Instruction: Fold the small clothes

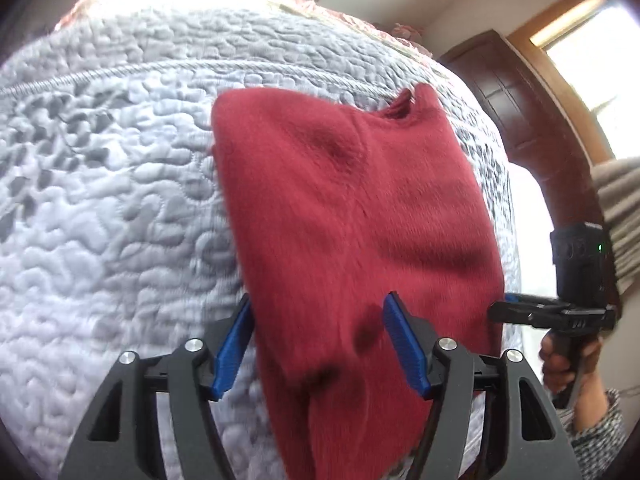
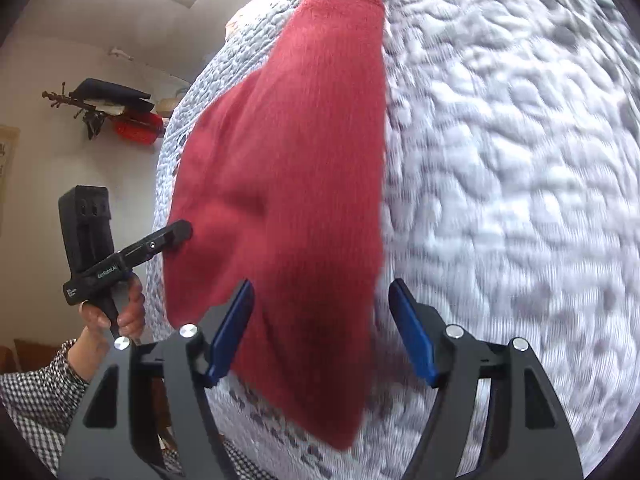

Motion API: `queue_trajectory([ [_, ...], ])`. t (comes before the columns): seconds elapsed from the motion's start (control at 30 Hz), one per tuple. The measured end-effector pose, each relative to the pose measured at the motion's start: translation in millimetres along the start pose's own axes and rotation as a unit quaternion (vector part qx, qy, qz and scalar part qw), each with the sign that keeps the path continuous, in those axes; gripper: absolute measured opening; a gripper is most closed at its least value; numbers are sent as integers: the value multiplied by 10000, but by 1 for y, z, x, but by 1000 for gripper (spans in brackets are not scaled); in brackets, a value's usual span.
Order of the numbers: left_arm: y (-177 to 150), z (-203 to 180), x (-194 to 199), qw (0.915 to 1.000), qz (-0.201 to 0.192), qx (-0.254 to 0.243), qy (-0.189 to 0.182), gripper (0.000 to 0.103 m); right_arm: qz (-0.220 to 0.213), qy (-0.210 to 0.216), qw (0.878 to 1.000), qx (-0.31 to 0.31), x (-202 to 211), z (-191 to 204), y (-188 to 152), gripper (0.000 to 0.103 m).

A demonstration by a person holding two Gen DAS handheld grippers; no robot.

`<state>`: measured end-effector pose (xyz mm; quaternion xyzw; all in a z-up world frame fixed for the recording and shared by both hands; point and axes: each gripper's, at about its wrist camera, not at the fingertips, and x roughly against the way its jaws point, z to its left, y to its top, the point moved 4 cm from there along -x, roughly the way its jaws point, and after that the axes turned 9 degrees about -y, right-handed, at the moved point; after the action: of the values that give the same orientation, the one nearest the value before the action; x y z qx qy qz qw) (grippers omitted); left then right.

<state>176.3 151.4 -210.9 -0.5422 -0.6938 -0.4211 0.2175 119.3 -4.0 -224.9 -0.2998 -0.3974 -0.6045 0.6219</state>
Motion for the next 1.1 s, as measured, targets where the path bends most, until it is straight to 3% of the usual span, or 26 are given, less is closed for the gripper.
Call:
queue_trajectory([
  [0.07,-20,-3,8,9997,2,-162,176,66,102,80,9998,-123,-2,-7,-13,70],
  [0.17,-46,6,6,9992,71,-9,389,65,259,225,9989,-311,-15,-11,-32,67],
  [0.23,-60,17,3,9987,76,247,436,64,326,401,9974,-493,-23,-15,-39,52],
  [0.27,-65,21,3,9984,52,410,376,63,320,520,9965,-572,-24,-16,-41,36],
  [0.3,-68,22,5,9980,16,531,332,59,292,620,9956,-634,-22,-15,-41,29],
  [0.4,-74,20,13,9977,-53,568,352,55,45,571,9973,-456,-3,-12,-43,21],
  [0.5,-84,15,22,9983,-25,399,420,55,-160,276,9991,-272,10,-4,-42,20],
  [0.6,-90,18,15,9980,28,383,496,56,-21,-32,9994,-352,-3,-8,-42,20],
  [0.87,-99,29,8,9981,-18,402,462,59,-97,-25,9973,-722,-16,-29,-53,27],
  [0.97,-95,23,11,9971,-70,364,666,64,-202,-210,9969,-725,0,-22,-62,43],
  [1.1,-95,13,26,9951,-147,257,939,69,-375,-684,9954,-564,22,-7,-73,53],
])
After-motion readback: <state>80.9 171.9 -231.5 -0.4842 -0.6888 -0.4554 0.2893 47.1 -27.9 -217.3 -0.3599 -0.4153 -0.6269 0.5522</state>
